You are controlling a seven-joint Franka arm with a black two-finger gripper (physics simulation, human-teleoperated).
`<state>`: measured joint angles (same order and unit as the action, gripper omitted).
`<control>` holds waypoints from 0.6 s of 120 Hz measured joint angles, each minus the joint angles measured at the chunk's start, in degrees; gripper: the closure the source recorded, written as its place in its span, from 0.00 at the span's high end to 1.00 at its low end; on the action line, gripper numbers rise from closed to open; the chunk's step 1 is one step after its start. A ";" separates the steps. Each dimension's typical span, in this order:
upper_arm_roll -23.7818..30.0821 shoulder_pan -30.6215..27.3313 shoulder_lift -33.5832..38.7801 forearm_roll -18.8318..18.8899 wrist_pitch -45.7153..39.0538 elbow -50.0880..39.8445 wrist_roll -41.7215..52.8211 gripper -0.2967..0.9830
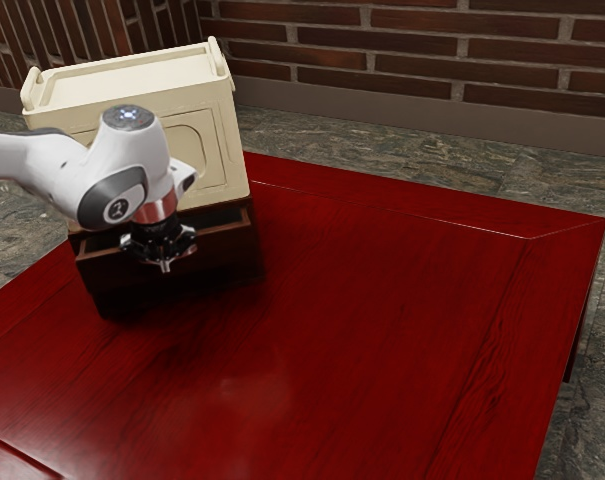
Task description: Push the drawer handle with one arm to close the drawer
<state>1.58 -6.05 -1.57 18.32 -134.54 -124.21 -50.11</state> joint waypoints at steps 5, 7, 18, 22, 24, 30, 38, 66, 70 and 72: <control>0.00 -0.16 -0.74 0.28 -0.17 0.76 -0.02 0.15; 0.01 -0.26 -0.99 0.42 -0.22 0.98 -0.04 0.15; 0.02 -1.13 -2.15 1.15 -0.58 2.11 -0.10 0.15; 0.02 -1.58 -2.68 1.42 -0.70 2.64 -0.12 0.15; 0.02 -1.82 -2.98 1.54 -0.75 2.92 -0.13 0.15; 0.01 -2.48 -3.71 1.81 -0.89 3.73 -0.16 0.15; 0.01 -3.05 -4.69 2.13 -1.17 4.75 -0.19 0.15; 0.00 -3.69 -6.10 3.24 -2.94 5.87 -0.22 0.15; 0.00 -3.70 -6.32 3.38 -3.25 5.96 -0.22 0.15; 0.01 -3.74 -6.40 3.43 -3.39 5.99 -0.23 0.15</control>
<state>1.58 -9.78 -7.97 21.75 -137.93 -118.22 -50.33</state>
